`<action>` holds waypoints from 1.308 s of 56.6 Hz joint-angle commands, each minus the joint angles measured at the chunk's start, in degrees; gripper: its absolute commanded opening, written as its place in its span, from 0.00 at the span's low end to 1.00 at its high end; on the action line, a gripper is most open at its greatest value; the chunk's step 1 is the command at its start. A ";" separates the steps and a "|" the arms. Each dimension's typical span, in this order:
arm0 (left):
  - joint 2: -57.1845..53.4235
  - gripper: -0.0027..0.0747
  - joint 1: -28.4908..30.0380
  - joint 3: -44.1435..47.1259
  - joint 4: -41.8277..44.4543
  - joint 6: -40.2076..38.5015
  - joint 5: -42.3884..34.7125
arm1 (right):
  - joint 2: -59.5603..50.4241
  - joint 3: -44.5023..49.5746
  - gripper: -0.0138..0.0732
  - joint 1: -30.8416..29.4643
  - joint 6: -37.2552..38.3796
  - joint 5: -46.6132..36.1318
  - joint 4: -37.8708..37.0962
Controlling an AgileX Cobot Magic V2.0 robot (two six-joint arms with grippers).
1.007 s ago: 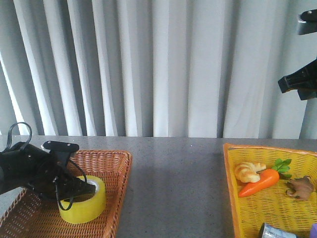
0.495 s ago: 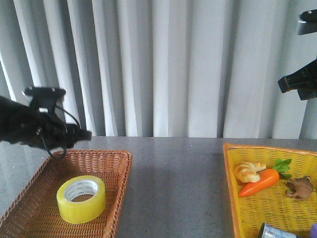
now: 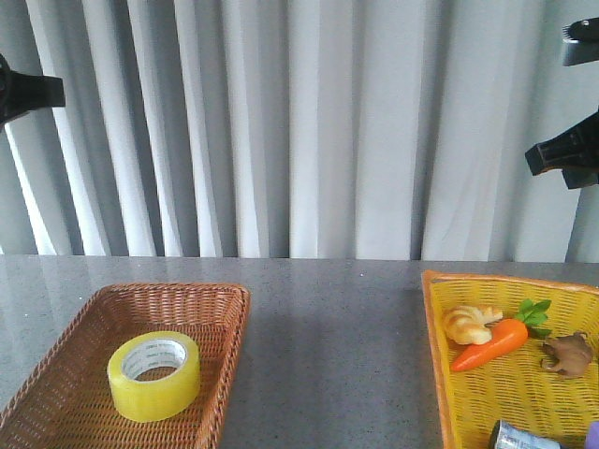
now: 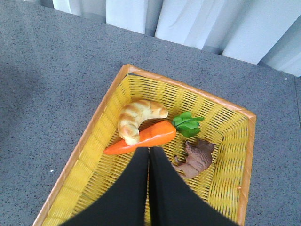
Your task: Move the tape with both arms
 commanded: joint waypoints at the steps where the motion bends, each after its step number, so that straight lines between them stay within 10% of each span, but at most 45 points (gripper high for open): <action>1: -2.49 0.03 -0.32 -1.70 0.19 -0.09 -1.94 | -2.09 -1.38 0.15 -0.22 -0.08 -1.34 -0.38; 49: -7.69 0.03 -0.32 0.36 -7.96 -0.09 -2.48 | -2.09 -1.38 0.15 -0.22 -0.08 -1.34 -0.38; 74: -51.13 0.03 -0.25 49.04 -11.75 15.92 -23.25 | -2.09 -1.38 0.15 -0.22 -0.08 -1.34 -0.38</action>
